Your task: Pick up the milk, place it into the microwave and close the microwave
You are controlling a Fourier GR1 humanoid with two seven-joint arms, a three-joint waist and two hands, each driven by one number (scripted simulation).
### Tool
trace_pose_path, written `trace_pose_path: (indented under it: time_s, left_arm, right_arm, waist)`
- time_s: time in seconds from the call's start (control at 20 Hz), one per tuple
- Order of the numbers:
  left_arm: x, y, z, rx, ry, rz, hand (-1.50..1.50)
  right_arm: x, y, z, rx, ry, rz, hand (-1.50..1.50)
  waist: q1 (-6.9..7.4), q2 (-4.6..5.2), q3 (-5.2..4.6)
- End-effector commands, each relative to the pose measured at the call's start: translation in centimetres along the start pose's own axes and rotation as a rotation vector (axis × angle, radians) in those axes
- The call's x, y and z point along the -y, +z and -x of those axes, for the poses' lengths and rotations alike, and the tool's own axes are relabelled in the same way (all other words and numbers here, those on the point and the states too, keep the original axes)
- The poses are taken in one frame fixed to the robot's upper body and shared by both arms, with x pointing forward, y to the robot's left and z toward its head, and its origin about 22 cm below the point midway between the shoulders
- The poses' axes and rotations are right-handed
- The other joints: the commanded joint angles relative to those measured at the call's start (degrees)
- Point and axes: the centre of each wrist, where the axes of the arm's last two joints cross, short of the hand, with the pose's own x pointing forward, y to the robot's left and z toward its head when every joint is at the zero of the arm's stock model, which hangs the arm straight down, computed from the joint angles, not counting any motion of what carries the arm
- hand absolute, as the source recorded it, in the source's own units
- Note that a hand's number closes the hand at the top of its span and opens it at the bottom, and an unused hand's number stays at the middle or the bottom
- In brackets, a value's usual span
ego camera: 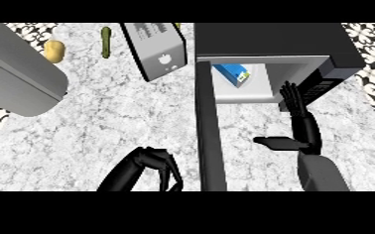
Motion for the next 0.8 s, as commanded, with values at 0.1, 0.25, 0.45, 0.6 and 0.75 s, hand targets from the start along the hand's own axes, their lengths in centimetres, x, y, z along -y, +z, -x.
trace_pose_path:
  time_s: [0.1, 0.25, 0.45, 0.6, 0.75]
  left_arm:
    - [1.0, -2.4, 2.1, -0.097, -0.053, 0.171, 1.5]
    - [5.3, -2.4, 3.7, -0.095, -0.027, 0.223, 1.5]
    - [6.4, -4.1, 5.8, -0.115, -0.01, 0.275, 1.5]
    - [9.0, -5.1, 4.3, -0.102, 0.024, 0.343, 1.5]
    - [11.1, -5.4, 4.8, -0.104, -0.043, 0.393, 1.5]
  right_arm:
    - [2.2, 5.5, -1.7, 0.015, 0.014, -0.012, -1.5]
    - [2.1, 7.9, -2.4, 0.022, 0.023, 0.004, -1.5]
    - [3.6, 10.1, -5.8, 0.06, -0.001, 0.025, -1.5]
    - [4.6, 10.1, -8.5, 0.044, 0.005, 0.024, -1.5]
    - [7.4, 10.7, -10.0, 0.083, 0.025, 0.05, -1.5]
  waist:
    - [-1.01, -0.01, -0.08]
    - [-0.17, 0.15, -0.04]
    - [-1.28, 0.19, -0.1]
    - [-1.05, 0.18, -0.09]
    - [-1.03, 0.26, -0.05]
